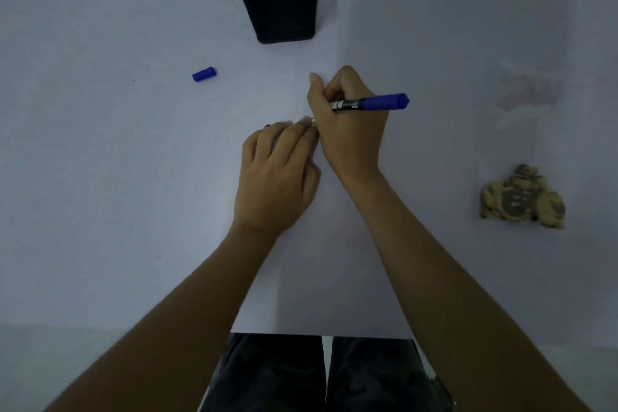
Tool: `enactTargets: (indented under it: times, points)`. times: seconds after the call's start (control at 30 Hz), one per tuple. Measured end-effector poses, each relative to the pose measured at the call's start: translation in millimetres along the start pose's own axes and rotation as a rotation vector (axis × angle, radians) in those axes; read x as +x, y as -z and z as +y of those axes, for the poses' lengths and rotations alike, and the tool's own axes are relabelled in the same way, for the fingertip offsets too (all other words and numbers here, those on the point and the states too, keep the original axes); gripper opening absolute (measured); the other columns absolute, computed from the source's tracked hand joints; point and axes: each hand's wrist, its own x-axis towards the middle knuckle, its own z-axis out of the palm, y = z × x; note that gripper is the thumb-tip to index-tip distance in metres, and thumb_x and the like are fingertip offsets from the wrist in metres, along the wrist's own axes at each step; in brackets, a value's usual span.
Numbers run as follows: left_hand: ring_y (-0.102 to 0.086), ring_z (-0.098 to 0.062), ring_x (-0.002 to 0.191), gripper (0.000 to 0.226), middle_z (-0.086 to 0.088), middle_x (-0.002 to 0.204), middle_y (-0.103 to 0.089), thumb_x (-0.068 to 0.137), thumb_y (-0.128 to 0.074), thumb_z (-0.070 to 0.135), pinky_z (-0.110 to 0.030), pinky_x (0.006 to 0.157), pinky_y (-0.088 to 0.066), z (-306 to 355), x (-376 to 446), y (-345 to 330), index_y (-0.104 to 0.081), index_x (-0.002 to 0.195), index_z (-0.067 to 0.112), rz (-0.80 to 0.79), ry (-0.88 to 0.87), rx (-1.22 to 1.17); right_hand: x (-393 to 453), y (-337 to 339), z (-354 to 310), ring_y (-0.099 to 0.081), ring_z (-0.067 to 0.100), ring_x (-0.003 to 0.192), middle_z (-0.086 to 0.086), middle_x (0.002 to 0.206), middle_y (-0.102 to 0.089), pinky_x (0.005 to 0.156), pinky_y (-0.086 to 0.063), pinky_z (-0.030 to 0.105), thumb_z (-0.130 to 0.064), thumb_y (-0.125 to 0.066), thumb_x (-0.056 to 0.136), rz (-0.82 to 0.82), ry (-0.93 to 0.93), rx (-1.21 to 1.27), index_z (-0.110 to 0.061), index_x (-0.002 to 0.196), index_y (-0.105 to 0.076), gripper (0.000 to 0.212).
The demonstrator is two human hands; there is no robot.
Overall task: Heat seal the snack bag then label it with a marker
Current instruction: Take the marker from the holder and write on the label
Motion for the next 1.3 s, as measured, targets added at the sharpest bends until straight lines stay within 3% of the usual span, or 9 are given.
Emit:
enactTargets:
  times: [0.3,0.47,0.6,0.73,0.9,1.03,1.2,1.3]
  points:
    - [-0.055,-0.029,0.112,0.038,-0.010,0.121,-0.064,0.086,-0.057,0.019,-0.042,0.098,-0.039,-0.6,0.3,-0.5,-0.059,0.122,0.007,0.002,0.002,-0.004,0.4,-0.6,2.0,-0.049,0.018,0.041,0.006,0.048,-0.051,0.044,-0.047,0.032,-0.022,-0.061,0.090,0.055,0.053,-0.126,-0.006,0.064,-0.051,0.032]
    - [-0.054,-0.029,0.113,0.038,-0.010,0.122,-0.064,0.087,-0.055,0.020,-0.041,0.099,-0.037,-1.3,0.0,-0.8,-0.060,0.122,0.007,-0.006,0.001,0.002,0.6,0.3,0.0,-0.040,0.012,0.040,-0.003,0.047,-0.042,0.042,-0.035,0.021,-0.017,-0.058,0.088,0.064,0.093,-0.190,-0.018,0.063,-0.042,0.029]
    - [-0.053,-0.028,0.113,0.038,-0.010,0.122,-0.064,0.087,-0.054,0.020,-0.041,0.099,-0.036,-1.7,-0.4,-1.7,-0.059,0.123,0.007,-0.003,0.006,-0.006,-0.8,-0.3,0.9,-0.044,0.016,0.040,-0.001,0.047,-0.043,0.042,-0.037,0.022,-0.022,-0.052,0.087,0.071,0.079,-0.164,-0.012,0.061,-0.047,0.028]
    - [-0.052,-0.028,0.113,0.039,-0.010,0.122,-0.064,0.086,-0.057,0.019,-0.041,0.099,-0.036,-2.1,-0.2,-1.9,-0.058,0.124,0.007,0.001,0.005,-0.005,-0.6,0.2,0.0,-0.043,0.015,0.040,-0.005,0.048,-0.041,0.043,-0.035,0.018,-0.024,-0.051,0.086,0.093,0.070,-0.175,-0.019,0.063,-0.042,0.025]
    - [-0.053,-0.028,0.114,0.041,-0.010,0.123,-0.063,0.086,-0.057,0.019,-0.041,0.099,-0.036,-1.7,0.1,-1.7,-0.058,0.124,0.007,-0.010,0.004,0.001,0.4,1.1,1.3,-0.044,0.014,0.039,-0.006,0.048,-0.043,0.044,-0.032,0.014,-0.023,-0.051,0.085,0.089,0.060,-0.195,-0.015,0.060,-0.045,0.026]
    - [-0.053,-0.028,0.114,0.041,-0.011,0.123,-0.063,0.086,-0.057,0.019,-0.041,0.100,-0.036,-1.4,0.2,-1.7,-0.058,0.125,0.007,-0.017,0.013,0.001,-0.1,1.4,2.1,-0.042,0.013,0.040,-0.005,0.048,-0.042,0.044,-0.032,0.015,-0.013,-0.060,0.083,0.090,0.035,-0.204,-0.017,0.060,-0.043,0.029]
    - [-0.054,-0.029,0.113,0.040,-0.011,0.123,-0.063,0.086,-0.056,0.019,-0.038,0.099,-0.034,-0.8,0.6,-0.5,-0.058,0.124,0.006,-0.013,0.008,0.007,-0.5,1.6,-0.5,-0.048,0.019,0.040,0.002,0.046,-0.048,0.043,-0.039,0.024,-0.019,-0.055,0.084,0.115,0.059,-0.196,-0.016,0.060,-0.044,0.026]
    - [-0.053,-0.028,0.114,0.040,-0.010,0.123,-0.063,0.086,-0.056,0.019,-0.038,0.100,-0.034,-0.8,0.1,-1.2,-0.059,0.124,0.006,-0.016,0.012,0.010,-0.5,1.2,0.0,-0.049,0.021,0.040,0.003,0.046,-0.050,0.043,-0.043,0.029,-0.012,-0.059,0.084,0.115,0.040,-0.211,-0.018,0.061,-0.041,0.030]
